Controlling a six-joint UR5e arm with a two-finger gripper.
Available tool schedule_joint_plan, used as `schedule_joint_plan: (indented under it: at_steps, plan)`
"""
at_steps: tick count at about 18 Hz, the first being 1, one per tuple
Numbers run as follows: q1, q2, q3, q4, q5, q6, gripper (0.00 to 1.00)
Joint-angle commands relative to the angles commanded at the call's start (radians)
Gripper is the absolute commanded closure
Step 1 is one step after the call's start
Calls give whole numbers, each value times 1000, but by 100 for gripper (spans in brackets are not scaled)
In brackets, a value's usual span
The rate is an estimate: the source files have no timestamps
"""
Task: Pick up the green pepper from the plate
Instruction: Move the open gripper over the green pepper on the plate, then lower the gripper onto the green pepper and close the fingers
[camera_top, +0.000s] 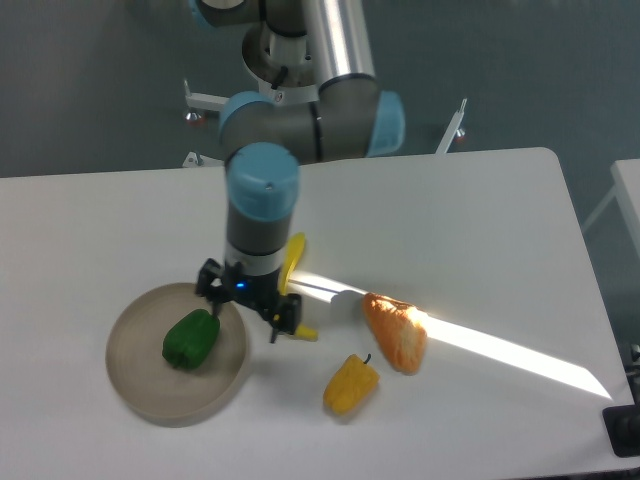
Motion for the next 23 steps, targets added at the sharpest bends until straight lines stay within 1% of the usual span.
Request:
schedule_joint_plan:
  at_steps: [3, 9, 12, 17, 23]
  plan:
    - [-14, 2, -26, 2, 0, 0, 0]
    - [-52, -12, -43, 8, 3, 0, 0]
    - [-63, -15, -57, 37, 5, 0, 0]
    - [-66, -31, -58, 57, 8, 8, 0]
    - [-68, -54, -52, 61, 11, 8, 0]
